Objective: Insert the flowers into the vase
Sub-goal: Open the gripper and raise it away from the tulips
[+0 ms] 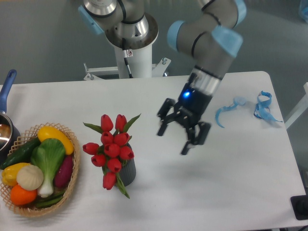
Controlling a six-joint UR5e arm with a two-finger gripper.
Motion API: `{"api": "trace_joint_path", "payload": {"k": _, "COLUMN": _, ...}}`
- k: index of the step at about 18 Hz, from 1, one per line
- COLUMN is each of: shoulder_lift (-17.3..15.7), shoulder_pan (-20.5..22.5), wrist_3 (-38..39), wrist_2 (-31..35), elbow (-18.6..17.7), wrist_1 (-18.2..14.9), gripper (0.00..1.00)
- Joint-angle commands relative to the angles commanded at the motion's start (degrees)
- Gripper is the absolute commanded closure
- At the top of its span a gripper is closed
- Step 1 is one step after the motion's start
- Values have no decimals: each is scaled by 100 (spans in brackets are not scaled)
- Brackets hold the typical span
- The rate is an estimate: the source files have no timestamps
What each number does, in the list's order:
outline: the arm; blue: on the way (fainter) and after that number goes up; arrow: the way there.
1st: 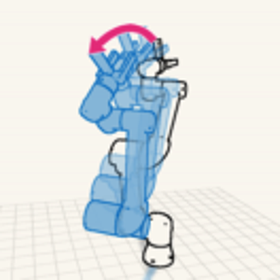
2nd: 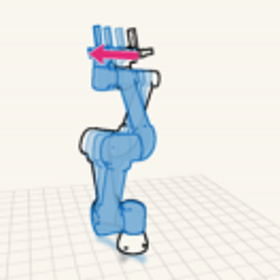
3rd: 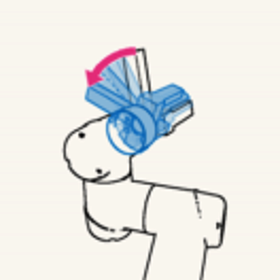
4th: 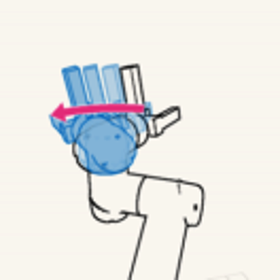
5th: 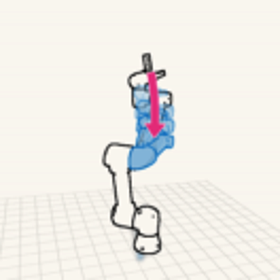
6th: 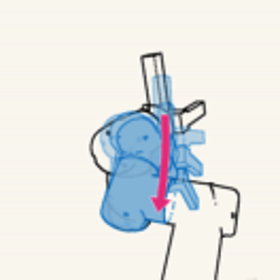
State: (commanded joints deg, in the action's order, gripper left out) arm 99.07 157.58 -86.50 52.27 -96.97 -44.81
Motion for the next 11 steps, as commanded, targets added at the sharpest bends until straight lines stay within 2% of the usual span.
{"api": "trace_joint_path", "payload": {"k": 1, "shoulder_lift": -132, "shoulder_pan": 53, "wrist_3": 271, "wrist_2": 559, "elbow": 307, "wrist_1": -297, "gripper": 0}}
{"api": "trace_joint_path", "payload": {"k": 2, "shoulder_lift": -212, "shoulder_pan": 62, "wrist_3": 265, "wrist_2": 1235, "elbow": 571, "wrist_1": -796, "gripper": 0}}
{"api": "trace_joint_path", "payload": {"k": 4, "shoulder_lift": -300, "shoulder_pan": 97, "wrist_3": -75, "wrist_2": 1924, "elbow": 688, "wrist_1": -1256, "gripper": 0}}
{"api": "trace_joint_path", "payload": {"k": 8, "shoulder_lift": -546, "shoulder_pan": 298, "wrist_3": -1306, "wrist_2": 2130, "elbow": 644, "wrist_1": -1784, "gripper": 0}}
{"api": "trace_joint_path", "payload": {"k": 11, "shoulder_lift": -643, "shoulder_pan": 457, "wrist_3": -1651, "wrist_2": 2121, "elbow": 557, "wrist_1": -1864, "gripper": 0}}
